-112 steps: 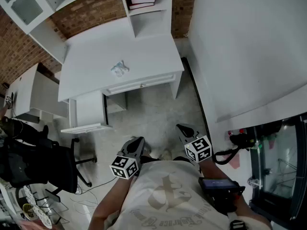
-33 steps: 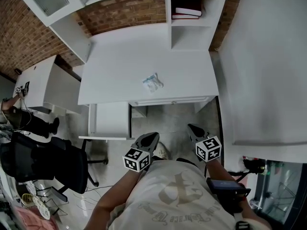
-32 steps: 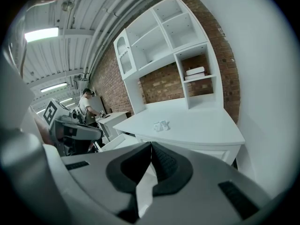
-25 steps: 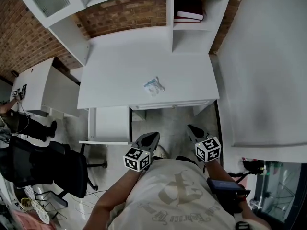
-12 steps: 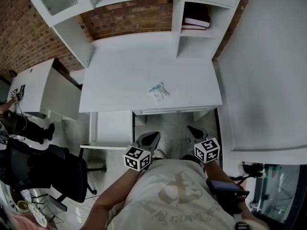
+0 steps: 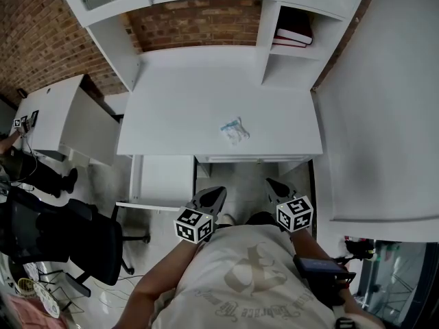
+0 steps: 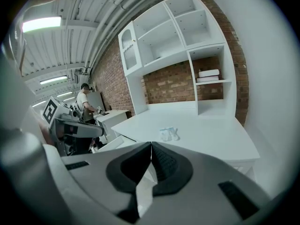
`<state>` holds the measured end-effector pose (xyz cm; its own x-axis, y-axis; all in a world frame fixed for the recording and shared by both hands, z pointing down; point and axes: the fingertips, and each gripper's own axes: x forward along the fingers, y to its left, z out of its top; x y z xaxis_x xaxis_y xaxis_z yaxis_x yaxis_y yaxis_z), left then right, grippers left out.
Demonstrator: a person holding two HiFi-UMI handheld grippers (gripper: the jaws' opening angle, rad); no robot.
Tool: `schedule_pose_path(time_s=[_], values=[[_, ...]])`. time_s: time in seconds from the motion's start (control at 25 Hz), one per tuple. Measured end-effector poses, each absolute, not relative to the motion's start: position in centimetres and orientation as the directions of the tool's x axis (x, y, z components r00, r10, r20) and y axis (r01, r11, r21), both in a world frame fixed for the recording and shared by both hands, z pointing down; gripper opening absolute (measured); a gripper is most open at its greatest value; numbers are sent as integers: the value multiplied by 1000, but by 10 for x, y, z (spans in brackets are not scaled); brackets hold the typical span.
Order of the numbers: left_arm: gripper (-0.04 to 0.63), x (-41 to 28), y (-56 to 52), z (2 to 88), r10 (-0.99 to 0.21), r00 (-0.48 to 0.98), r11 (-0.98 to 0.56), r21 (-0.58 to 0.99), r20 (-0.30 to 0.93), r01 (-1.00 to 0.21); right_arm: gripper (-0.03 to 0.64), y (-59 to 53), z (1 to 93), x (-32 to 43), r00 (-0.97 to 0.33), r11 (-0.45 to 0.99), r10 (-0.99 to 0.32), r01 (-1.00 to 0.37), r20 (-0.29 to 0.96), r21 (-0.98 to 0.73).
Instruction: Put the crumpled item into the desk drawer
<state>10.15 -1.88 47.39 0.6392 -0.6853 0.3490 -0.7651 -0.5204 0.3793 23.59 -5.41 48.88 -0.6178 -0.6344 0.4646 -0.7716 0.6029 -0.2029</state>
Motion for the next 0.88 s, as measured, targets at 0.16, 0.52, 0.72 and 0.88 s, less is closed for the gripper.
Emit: schedule_pose_path(time_s=[0.16,0.52,0.72,0.88], values=[[23,95,-13,475,-701,623,-505,375,348,-777,23,-51,490,230,-631,618,-623,-759,462,-203],[23,76,-11,474,-753,562,-443,369,340,-817,23,-55,494,212,-675,679,-568,-708,471,-196],[23,62,-16,473,-776,527,-406,365,346,-838,23,-64,497,198,-696,704,-539,-682,475,-200],[23,53,-20,475,-785,508,-381,369,355,-848,23,-73,497,187,-710,719,-521,-664,474,-204]])
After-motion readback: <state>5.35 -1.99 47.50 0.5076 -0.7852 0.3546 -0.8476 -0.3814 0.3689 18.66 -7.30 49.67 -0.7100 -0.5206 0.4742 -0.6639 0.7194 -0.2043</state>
